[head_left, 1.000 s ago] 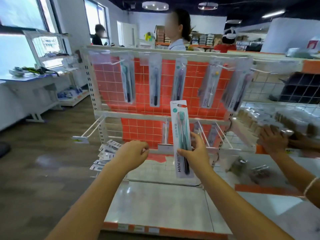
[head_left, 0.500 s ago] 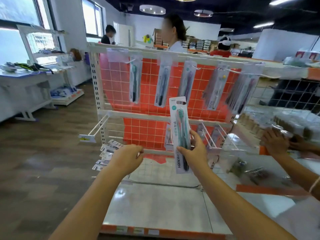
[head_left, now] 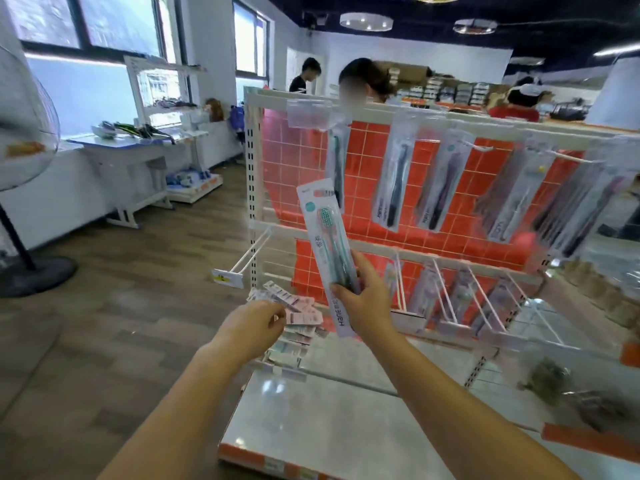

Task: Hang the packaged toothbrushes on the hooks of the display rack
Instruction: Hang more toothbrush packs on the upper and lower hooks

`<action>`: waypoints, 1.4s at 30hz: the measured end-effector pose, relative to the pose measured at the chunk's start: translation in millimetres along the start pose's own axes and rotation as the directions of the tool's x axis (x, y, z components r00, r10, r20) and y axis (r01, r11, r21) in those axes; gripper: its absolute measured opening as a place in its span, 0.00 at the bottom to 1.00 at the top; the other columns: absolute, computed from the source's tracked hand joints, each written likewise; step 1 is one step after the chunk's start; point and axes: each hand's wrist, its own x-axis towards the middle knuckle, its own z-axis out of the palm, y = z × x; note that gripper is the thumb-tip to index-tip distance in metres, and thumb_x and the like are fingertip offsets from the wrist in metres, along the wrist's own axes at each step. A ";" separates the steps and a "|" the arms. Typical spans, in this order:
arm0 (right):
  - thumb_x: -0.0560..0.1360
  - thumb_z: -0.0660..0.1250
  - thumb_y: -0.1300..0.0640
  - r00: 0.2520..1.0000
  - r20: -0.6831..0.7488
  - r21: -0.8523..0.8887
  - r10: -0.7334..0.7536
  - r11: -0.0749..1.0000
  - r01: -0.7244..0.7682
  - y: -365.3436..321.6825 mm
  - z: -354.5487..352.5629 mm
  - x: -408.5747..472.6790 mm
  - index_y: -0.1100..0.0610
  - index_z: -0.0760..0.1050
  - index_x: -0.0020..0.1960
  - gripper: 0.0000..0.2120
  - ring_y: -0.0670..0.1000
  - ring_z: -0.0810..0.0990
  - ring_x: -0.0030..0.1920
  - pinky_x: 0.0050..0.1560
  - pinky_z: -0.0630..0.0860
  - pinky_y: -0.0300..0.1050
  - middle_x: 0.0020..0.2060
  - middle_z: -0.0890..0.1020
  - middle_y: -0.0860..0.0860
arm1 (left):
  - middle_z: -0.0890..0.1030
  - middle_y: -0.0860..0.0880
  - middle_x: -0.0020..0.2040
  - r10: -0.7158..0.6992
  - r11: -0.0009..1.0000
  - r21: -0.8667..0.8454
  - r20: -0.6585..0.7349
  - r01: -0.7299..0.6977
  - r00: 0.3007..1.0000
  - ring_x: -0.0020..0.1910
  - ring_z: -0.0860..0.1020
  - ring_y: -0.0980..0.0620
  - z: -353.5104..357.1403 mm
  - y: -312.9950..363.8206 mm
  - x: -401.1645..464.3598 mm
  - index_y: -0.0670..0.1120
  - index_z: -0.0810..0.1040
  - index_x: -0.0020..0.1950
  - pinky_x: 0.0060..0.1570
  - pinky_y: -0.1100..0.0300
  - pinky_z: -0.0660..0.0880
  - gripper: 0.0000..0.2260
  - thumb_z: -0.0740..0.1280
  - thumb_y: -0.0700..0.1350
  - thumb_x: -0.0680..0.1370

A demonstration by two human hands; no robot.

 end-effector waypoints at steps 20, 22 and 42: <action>0.76 0.63 0.68 0.967 -0.187 0.140 -0.175 0.969 0.203 16.7 49.8 187.7 0.53 0.60 0.74 0.29 0.38 0.64 0.65 0.65 0.64 0.30 0.64 0.65 0.42 | 0.79 0.53 0.44 -0.031 0.998 -0.053 0.168 0.041 0.985 0.43 0.77 0.53 -1.7 -68.4 159.0 0.48 0.79 0.54 0.44 0.59 0.73 0.09 0.61 0.46 0.78; 0.77 0.62 0.68 0.956 -0.191 0.146 -0.221 0.957 0.251 24.8 55.3 192.1 0.47 0.59 0.73 0.30 0.27 0.63 0.62 0.61 0.63 0.23 0.65 0.64 0.40 | 0.81 0.51 0.48 -0.033 0.998 -0.050 0.183 0.042 0.983 0.45 0.79 0.52 -1.6 -70.2 167.3 0.48 0.79 0.55 0.48 0.56 0.77 0.10 0.61 0.47 0.78; 0.79 0.60 0.61 0.899 -0.395 -0.075 -0.190 0.982 0.175 79.5 81.9 201.7 0.49 0.56 0.73 0.26 0.41 0.69 0.39 0.38 0.72 0.32 0.46 0.69 0.49 | 0.81 0.52 0.47 0.020 0.997 -0.083 0.177 -0.006 0.984 0.46 0.78 0.54 4.6 -90.7 187.7 0.49 0.79 0.56 0.49 0.60 0.75 0.11 0.60 0.44 0.78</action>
